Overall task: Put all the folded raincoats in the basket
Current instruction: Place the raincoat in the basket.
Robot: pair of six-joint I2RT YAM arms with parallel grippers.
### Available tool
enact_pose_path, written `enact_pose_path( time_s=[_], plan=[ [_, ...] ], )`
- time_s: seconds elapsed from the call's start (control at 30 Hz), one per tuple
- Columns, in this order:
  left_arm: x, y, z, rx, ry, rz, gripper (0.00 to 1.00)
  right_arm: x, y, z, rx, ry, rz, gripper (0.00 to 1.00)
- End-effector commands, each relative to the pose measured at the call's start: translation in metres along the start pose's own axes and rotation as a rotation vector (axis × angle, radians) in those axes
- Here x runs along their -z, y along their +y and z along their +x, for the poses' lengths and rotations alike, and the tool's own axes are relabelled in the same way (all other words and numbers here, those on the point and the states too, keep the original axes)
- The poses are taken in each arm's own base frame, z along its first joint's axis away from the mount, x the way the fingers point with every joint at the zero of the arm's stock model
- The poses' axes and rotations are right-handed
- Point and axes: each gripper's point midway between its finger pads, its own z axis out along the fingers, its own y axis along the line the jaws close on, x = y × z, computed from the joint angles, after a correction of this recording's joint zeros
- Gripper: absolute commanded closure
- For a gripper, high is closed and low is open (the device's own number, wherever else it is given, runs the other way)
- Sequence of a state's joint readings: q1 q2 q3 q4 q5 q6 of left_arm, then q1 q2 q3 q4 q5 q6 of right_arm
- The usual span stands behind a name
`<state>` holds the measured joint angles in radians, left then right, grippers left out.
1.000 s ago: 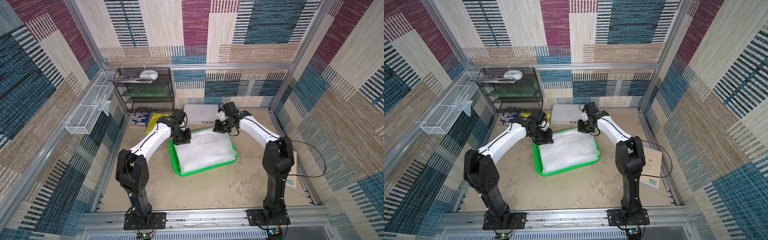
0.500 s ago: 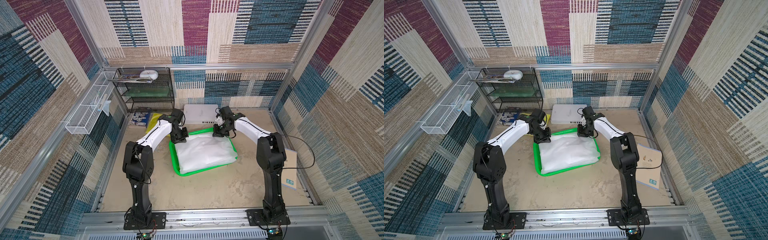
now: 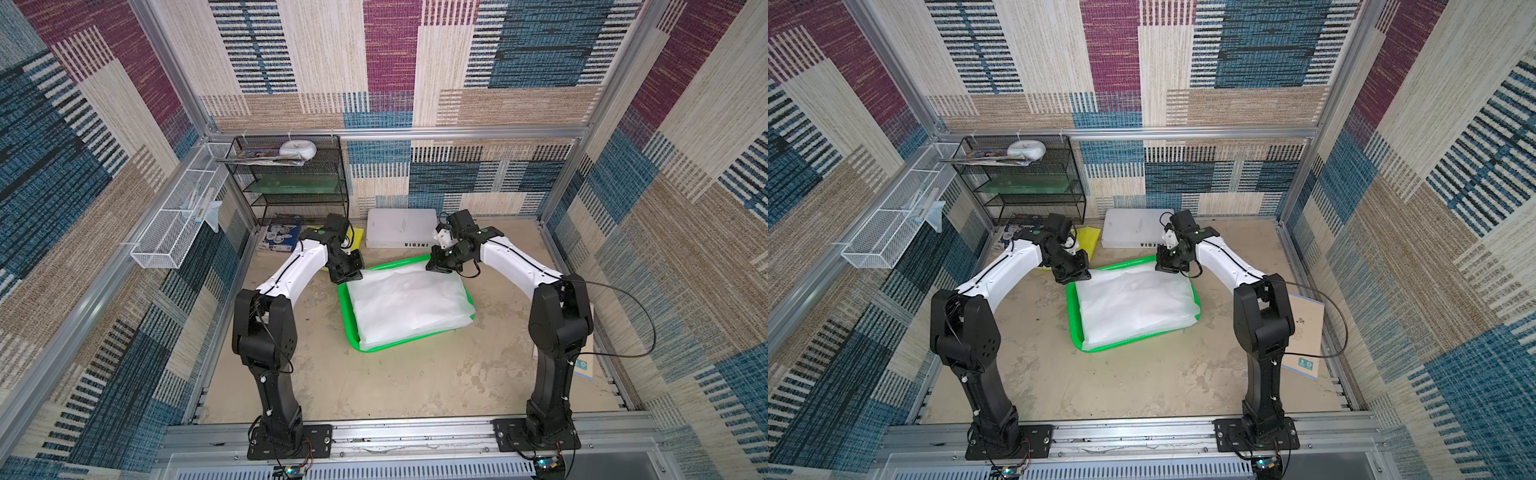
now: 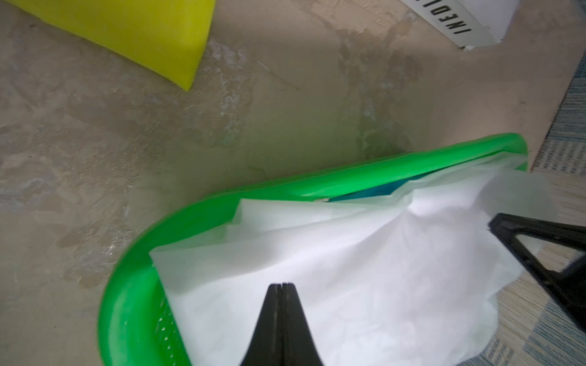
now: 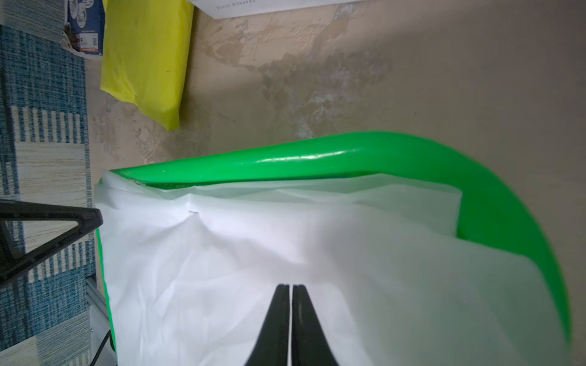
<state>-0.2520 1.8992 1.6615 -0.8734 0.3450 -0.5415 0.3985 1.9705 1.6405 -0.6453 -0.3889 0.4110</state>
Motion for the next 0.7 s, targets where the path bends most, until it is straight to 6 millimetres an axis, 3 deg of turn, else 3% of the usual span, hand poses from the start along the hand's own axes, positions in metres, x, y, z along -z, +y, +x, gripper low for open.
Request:
enact_pose_path(
  time_s=[0.0, 0.2, 0.3, 0.5, 0.67],
  plan=[
    [-0.003, -0.017, -0.009, -0.034, -0.012, 0.057, 1.00, -0.006, 0.006, 0.005, -0.019, 0.011, -0.057, 0.89],
    [-0.029, 0.004, -0.011, 0.005, 0.053, -0.040, 1.00, -0.017, -0.007, 0.013, -0.034, 0.028, -0.021, 0.89],
    [-0.032, 0.021, -0.005, 0.039, 0.073, -0.082, 1.00, -0.018, -0.012, 0.012, -0.028, 0.029, 0.008, 0.90],
    [-0.009, 0.057, -0.007, 0.122, 0.034, -0.132, 1.00, -0.013, -0.013, 0.008, -0.014, 0.018, 0.034, 0.90],
    [0.013, 0.049, -0.007, 0.119, 0.012, -0.083, 1.00, 0.001, -0.004, 0.002, -0.004, -0.011, 0.021, 0.90]
  ],
)
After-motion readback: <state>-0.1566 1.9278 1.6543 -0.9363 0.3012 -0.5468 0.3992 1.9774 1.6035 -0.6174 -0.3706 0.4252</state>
